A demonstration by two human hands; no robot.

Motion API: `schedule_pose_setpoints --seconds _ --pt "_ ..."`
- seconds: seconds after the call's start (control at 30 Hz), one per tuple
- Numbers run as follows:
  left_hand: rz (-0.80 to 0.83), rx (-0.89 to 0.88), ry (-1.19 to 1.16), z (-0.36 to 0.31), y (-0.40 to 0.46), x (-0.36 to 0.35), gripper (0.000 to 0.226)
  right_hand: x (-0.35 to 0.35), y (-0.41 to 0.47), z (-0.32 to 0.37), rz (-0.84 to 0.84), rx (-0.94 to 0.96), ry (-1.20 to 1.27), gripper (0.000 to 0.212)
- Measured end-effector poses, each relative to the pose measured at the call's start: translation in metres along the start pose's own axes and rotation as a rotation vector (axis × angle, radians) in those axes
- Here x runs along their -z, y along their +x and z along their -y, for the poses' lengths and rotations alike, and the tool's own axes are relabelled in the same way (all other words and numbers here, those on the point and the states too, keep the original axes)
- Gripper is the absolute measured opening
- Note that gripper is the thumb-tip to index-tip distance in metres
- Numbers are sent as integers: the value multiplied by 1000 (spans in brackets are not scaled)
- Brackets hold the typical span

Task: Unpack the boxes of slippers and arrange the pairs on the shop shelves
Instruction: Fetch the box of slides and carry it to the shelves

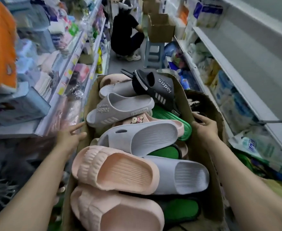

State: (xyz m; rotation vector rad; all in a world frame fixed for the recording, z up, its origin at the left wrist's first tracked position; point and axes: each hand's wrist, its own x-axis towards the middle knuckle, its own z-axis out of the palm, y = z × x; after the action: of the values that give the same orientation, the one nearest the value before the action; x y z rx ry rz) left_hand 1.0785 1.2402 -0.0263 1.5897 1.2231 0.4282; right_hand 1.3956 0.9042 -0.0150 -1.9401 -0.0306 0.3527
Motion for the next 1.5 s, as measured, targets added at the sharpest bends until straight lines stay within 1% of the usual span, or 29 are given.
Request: schedule_pose_setpoints --seconds 0.1,0.2,0.33,0.47,0.6,0.7,0.8,0.93,1.03,1.13,1.23,1.33,1.4,1.5 --pt "-9 -22 32 -22 66 -6 52 -40 49 35 1 24 35 38" --pt "-34 -36 -4 -45 139 -15 53 -82 99 63 -8 54 36 39" --pt "-22 -85 -2 -81 229 -23 52 -132 158 103 -25 58 32 41" --pt "15 -98 25 -121 313 -31 52 -170 219 135 -80 13 3 31" --pt "35 -93 82 -156 390 -55 49 -203 279 162 -86 6 47 42" --pt "55 -106 71 -177 452 -82 51 -224 335 177 -102 -8 7 40" --pt "73 -105 87 -196 520 -117 50 -246 412 181 -128 -51 -22 38" --pt "99 -83 116 -229 606 -164 48 -269 533 171 -133 -58 -34 44" --pt "108 -60 107 -264 657 -196 46 -289 571 214 -157 -62 -26 38" --pt "133 -67 139 -289 706 -227 48 -305 619 242 -163 -47 -21 41" --pt "152 -12 132 -311 757 -257 48 -320 671 261 -238 -62 -23 40" --pt "205 -23 149 -321 818 -292 48 -331 718 263 -248 -53 -65 41" --pt "231 -34 149 -336 852 -317 47 -337 746 263 -289 -43 -70 41" --pt "246 -59 210 -354 892 -351 48 -345 786 260 -311 -50 -115 41"
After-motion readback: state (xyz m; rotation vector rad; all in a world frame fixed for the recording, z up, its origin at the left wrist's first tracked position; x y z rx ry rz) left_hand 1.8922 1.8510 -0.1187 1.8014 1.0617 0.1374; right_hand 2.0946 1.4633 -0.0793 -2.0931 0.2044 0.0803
